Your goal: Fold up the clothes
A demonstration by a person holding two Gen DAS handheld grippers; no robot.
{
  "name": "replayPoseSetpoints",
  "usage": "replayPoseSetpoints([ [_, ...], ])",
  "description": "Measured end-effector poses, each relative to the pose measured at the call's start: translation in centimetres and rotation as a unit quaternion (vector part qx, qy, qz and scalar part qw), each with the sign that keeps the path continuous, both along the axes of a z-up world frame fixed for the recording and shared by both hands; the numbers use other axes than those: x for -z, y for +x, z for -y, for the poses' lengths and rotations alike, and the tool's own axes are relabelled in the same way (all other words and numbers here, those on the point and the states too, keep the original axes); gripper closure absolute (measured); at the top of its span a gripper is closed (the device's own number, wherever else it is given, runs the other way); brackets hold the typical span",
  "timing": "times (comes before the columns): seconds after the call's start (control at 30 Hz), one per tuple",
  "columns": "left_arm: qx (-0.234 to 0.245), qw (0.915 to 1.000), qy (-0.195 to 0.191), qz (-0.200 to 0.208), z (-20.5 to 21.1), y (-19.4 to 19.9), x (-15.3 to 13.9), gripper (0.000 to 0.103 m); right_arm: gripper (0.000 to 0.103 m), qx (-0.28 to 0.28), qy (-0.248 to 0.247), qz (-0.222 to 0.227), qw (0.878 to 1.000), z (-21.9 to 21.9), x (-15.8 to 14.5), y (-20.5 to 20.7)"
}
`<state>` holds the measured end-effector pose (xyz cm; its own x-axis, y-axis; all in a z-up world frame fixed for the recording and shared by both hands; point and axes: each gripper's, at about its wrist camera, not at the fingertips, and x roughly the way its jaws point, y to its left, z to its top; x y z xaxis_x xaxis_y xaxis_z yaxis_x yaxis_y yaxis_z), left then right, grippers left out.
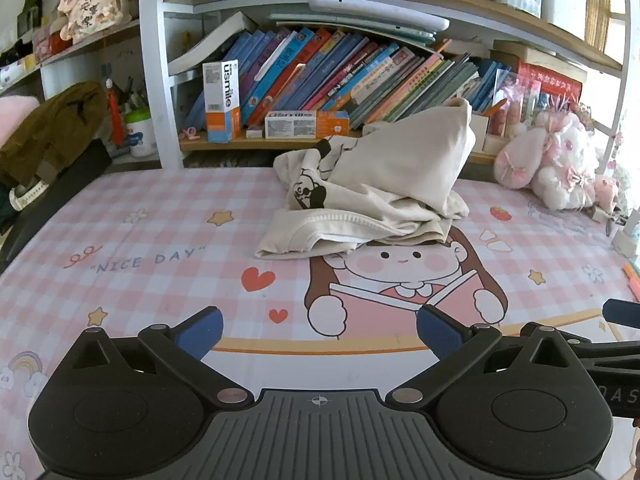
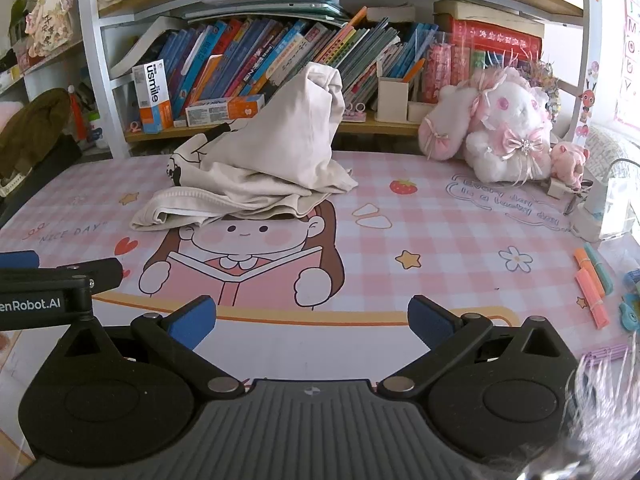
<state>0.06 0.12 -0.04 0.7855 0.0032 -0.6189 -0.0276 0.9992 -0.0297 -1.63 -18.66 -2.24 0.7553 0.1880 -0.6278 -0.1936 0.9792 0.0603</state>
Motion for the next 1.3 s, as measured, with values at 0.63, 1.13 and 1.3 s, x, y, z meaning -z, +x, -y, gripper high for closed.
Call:
replayPoseSetpoints([
  [0.63,-0.003,1.0,-0.001,-0.006,-0.19,0.21,-0.01,0.0,0.0,0.0,0.002,-0.004,1.0,0.04,0.04,0.21],
  [1.13,-0.004,0.9999,0.0,-0.011,-0.23,0.27,0.07,0.0,0.0,0.0,0.002,-0.007,1.0,0.02,0.18,0.07],
  [1.3,-0.005,0.9999,0.001,-0.013,-0.25,0.33,0.13,0.0,0.0,0.0,0.002,-0.008,1.0,-0.07,0.2,0.14],
])
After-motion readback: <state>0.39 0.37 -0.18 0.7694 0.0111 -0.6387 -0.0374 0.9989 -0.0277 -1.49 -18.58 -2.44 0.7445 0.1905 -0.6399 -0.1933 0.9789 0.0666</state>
